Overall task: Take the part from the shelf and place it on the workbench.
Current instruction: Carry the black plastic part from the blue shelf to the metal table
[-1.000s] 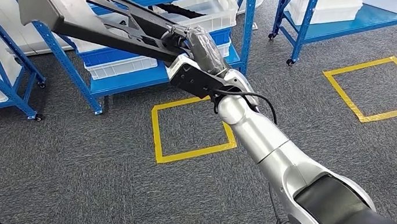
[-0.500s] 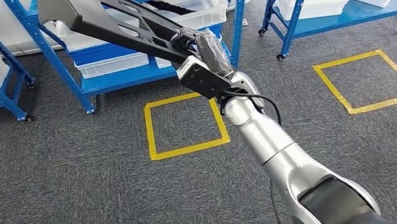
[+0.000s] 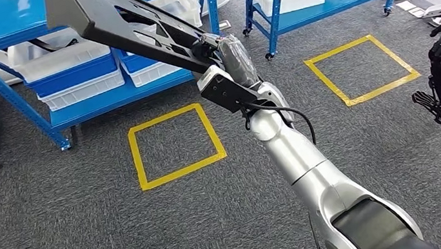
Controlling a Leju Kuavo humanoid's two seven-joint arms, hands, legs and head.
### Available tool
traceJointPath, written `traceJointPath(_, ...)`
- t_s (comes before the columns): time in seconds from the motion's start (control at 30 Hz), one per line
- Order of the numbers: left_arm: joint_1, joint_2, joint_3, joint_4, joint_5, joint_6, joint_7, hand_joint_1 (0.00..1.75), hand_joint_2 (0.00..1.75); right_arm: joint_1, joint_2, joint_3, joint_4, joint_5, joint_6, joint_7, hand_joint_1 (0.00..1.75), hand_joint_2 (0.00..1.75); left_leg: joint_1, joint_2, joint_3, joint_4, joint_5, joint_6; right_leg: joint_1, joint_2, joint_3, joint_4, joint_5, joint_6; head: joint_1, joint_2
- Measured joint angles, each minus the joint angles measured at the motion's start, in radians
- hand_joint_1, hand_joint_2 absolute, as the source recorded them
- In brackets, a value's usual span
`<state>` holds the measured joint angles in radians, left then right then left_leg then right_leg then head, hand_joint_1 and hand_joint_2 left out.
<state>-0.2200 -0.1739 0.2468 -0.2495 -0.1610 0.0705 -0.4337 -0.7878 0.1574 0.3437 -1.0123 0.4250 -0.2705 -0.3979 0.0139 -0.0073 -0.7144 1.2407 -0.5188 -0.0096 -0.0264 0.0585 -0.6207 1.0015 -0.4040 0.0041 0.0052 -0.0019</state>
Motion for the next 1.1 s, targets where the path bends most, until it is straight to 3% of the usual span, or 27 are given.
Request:
traceJointPath(0.03, 0.0, 0.0, 0.0, 0.0, 0.0, -0.001, 0.0, 0.0, 1.75, 0.001, 0.0, 0.0, 0.0, 0.0, 0.0, 0.0, 1.75, 1.75, 0.002, -0.014, 0.044, -0.073, 0.029, 0.003, -0.001, 0.012, -0.001, 0.002, 0.002, 0.002, 0.0, 0.0)
traceJointPath(0.1, -0.001, 0.001, 0.0, 0.0, 0.0, -0.004, 0.0, 0.0, 1.75, -0.001, 0.0, 0.0, -0.002, 0.0, 0.0, 0.0, 1.75, 1.75, 0.005, -0.046, 0.113, -0.191, 0.06, 0.009, 0.003, 0.033, -0.007, 0.005, 0.006, 0.01, 0.0, 0.0)
traceJointPath(0.17, -0.002, 0.001, 0.0, 0.0, 0.0, -0.004, 0.0, 0.0, 1.75, -0.001, 0.0, 0.0, -0.003, 0.0, 0.0, -0.001, 1.75, 1.75, 0.0, -0.051, 0.128, -0.221, 0.06, 0.018, 0.005, 0.051, -0.015, 0.003, 0.013, 0.022, 0.0, 0.0)
traceJointPath(0.23, -0.004, 0.0, 0.0, 0.0, 0.0, -0.005, 0.0, 0.0, 1.75, -0.001, -0.002, -0.002, -0.004, 0.0, -0.001, -0.001, 1.75, 1.75, -0.002, -0.029, 0.128, -0.228, 0.069, 0.033, 0.005, 0.056, -0.025, 0.001, 0.018, 0.034, 0.0, 0.0)
traceJointPath(0.3, -0.006, -0.002, 0.0, 0.0, 0.0, -0.006, 0.0, 0.0, 1.75, -0.003, -0.006, -0.004, -0.007, -0.002, -0.002, 0.0, 1.75, 1.75, 0.0, -0.005, 0.128, -0.238, 0.079, 0.048, 0.013, 0.016, -0.058, 0.053, -0.01, 0.033, 0.003, 0.0)
traceJointPath(0.37, -0.004, -0.003, 0.0, 0.0, 0.001, -0.009, 0.0, 0.0, 1.75, -0.003, -0.008, -0.007, -0.009, -0.007, -0.004, 0.0, 1.75, 1.75, -0.001, 0.02, 0.124, -0.24, 0.083, 0.054, 0.016, -0.032, -0.121, 0.185, -0.071, 0.025, 0.008, 0.0)
traceJointPath(0.43, -0.001, -0.003, 0.0, 0.0, 0.004, -0.015, -0.001, 0.0, 1.75, 0.002, -0.013, -0.013, -0.011, -0.018, -0.007, 0.002, 1.75, 1.75, -0.003, 0.045, 0.122, -0.24, 0.083, 0.055, 0.016, -0.044, -0.165, 0.293, -0.109, 0.028, 0.009, 0.0)
traceJointPath(0.47, -0.001, -0.003, 0.0, 0.0, 0.006, -0.021, -0.002, 0.0, 1.75, 0.006, -0.016, -0.018, -0.014, -0.027, -0.01, 0.004, 1.75, 1.75, -0.004, 0.058, 0.122, -0.24, 0.083, 0.054, 0.016, -0.048, -0.158, 0.293, -0.107, 0.033, 0.009, 0.0)
traceJointPath(0.53, -0.001, -0.003, 0.0, 0.0, 0.013, -0.035, -0.004, 0.0, 1.75, 0.008, -0.024, -0.033, -0.02, -0.049, -0.018, 0.003, 1.75, 1.75, -0.004, 0.081, 0.123, -0.239, 0.082, 0.053, 0.016, -0.071, -0.085, 0.174, -0.069, 0.044, 0.009, 0.0)
traceJointPath(0.6, 0.0, -0.003, 0.0, 0.0, 0.02, -0.051, -0.007, 0.0, 1.75, 0.004, -0.031, -0.05, -0.025, -0.075, -0.027, -0.004, 1.75, 1.75, -0.01, 0.1, 0.125, -0.237, 0.078, 0.046, 0.022, -0.117, -0.01, 0.04, -0.031, 0.041, 0.009, 0.0)
traceJointPath(0.63, 0.0, -0.003, 0.0, 0.0, 0.022, -0.057, -0.008, 0.0, 1.75, 0.003, -0.036, -0.059, -0.027, -0.087, -0.032, -0.01, 1.75, 1.75, -0.014, 0.11, 0.126, -0.236, 0.077, 0.042, 0.025, -0.131, 0.007, 0.008, -0.021, 0.035, 0.009, 0.0)
traceJointPath(0.67, 0.001, -0.002, 0.0, 0.0, 0.025, -0.064, -0.01, 0.0, 1.75, 0.002, -0.042, -0.068, -0.028, -0.097, -0.037, -0.016, 1.75, 1.75, -0.016, 0.12, 0.127, -0.235, 0.075, 0.038, 0.027, -0.131, 0.009, 0.0, -0.017, 0.028, 0.008, 0.0)
traceJointPath(0.73, 0.001, -0.001, 0.0, 0.0, 0.029, -0.074, -0.012, 0.0, 1.75, 0.002, -0.06, -0.087, -0.028, -0.103, -0.05, -0.026, 1.75, 1.75, -0.013, 0.13, 0.128, -0.233, 0.071, 0.028, 0.021, -0.106, 0.005, -0.002, -0.011, 0.018, 0.008, 0.0)
traceJointPath(0.8, 0.001, 0.0, 0.0, 0.0, 0.032, -0.082, -0.013, 0.0, 1.75, 0.001, -0.077, -0.101, -0.027, -0.086, -0.079, -0.029, 1.75, 1.75, -0.006, 0.085, 0.112, -0.194, 0.037, 0.016, 0.011, -0.082, 0.004, -0.005, -0.005, 0.006, 0.008, 0.0)
traceJointPath(0.87, 0.006, 0.001, 0.0, 0.0, 0.032, -0.087, -0.014, 0.0, 1.75, -0.001, -0.087, -0.107, -0.026, -0.052, -0.118, -0.024, 1.75, 1.75, -0.002, 0.025, 0.06, -0.073, -0.033, 0.009, 0.008, -0.056, 0.001, -0.005, 0.0, -0.003, 0.006, 0.0)
traceJointPath(0.93, 0.011, 0.002, 0.0, 0.001, 0.031, -0.091, -0.013, 0.0, 1.75, 0.003, -0.099, -0.11, -0.024, -0.023, -0.14, -0.016, 1.75, 1.75, -0.002, 0.009, 0.004, 0.045, -0.076, 0.008, 0.01, -0.027, -0.002, -0.004, 0.002, -0.007, 0.004, 0.0)
traceJointPath(0.97, 0.012, 0.002, 0.0, 0.001, 0.03, -0.092, -0.012, 0.0, 1.75, 0.006, -0.105, -0.112, -0.023, -0.015, -0.145, -0.014, 1.75, 1.75, -0.002, 0.007, -0.004, 0.059, -0.07, 0.01, 0.011, -0.012, -0.003, -0.003, 0.003, -0.007, 0.004, 0.0)
traceJointPath(1.0, 0.012, 0.002, 0.0, 0.001, 0.029, -0.093, -0.012, 0.0, 1.75, 0.008, -0.111, -0.113, -0.022, -0.011, -0.147, -0.012, 1.75, 1.75, -0.002, 0.004, 0.01, 0.028, -0.042, 0.013, 0.011, 0.002, -0.003, -0.002, 0.004, -0.008, 0.004, 0.0)
traceJointPath(1.1, 0.011, 0.004, 0.0, 0.001, 0.027, -0.094, -0.012, 0.0, 1.75, 0.006, -0.121, -0.117, -0.022, -0.006, -0.15, -0.011, 1.75, 1.75, 0.001, -0.049, 0.107, -0.171, 0.051, 0.029, 0.011, 0.044, -0.005, 0.002, 0.007, -0.002, 0.003, 0.0)
